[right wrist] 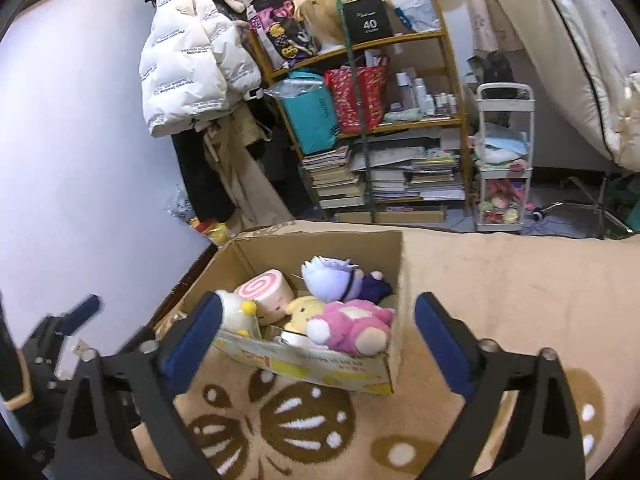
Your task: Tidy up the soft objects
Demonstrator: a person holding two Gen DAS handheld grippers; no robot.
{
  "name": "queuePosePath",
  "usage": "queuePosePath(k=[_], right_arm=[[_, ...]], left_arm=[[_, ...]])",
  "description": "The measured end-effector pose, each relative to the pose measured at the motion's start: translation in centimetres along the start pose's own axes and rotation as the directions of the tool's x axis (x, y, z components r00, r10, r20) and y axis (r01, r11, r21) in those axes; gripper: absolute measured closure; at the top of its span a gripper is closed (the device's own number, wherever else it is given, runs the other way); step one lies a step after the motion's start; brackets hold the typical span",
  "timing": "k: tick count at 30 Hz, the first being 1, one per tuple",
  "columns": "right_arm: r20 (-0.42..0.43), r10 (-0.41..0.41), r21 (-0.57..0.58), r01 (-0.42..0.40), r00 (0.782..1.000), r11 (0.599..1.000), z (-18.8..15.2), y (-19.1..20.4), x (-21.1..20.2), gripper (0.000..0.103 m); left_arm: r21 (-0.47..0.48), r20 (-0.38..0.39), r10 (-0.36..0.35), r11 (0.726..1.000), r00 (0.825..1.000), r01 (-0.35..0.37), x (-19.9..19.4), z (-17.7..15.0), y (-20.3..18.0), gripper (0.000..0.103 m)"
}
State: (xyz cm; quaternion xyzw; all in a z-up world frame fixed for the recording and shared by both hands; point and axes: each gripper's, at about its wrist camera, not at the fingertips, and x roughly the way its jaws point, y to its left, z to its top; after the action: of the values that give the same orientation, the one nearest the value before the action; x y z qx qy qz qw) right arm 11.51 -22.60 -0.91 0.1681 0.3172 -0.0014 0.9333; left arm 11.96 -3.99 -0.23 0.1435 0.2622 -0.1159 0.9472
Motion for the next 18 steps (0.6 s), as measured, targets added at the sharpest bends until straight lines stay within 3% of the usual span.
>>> queuePosePath(k=[7,18], right_arm=[[0.06,-0.043,-0.083,0.048,0.997,0.995,-0.6,1.6,-4.2,0.0],[0.189,-0.043,-0.134,0.07,0.981,0.989,-1.1,2.8,-10.7,0.0]], left_arm=[[-0.059,0.097,0.042,0.998,0.994,-0.036,-5.0,0.5,1.0,0.003],[-0.092,0.117,0.062,0.994,0.991,-0.051,-8.8,0.2,2.9,0.002]])
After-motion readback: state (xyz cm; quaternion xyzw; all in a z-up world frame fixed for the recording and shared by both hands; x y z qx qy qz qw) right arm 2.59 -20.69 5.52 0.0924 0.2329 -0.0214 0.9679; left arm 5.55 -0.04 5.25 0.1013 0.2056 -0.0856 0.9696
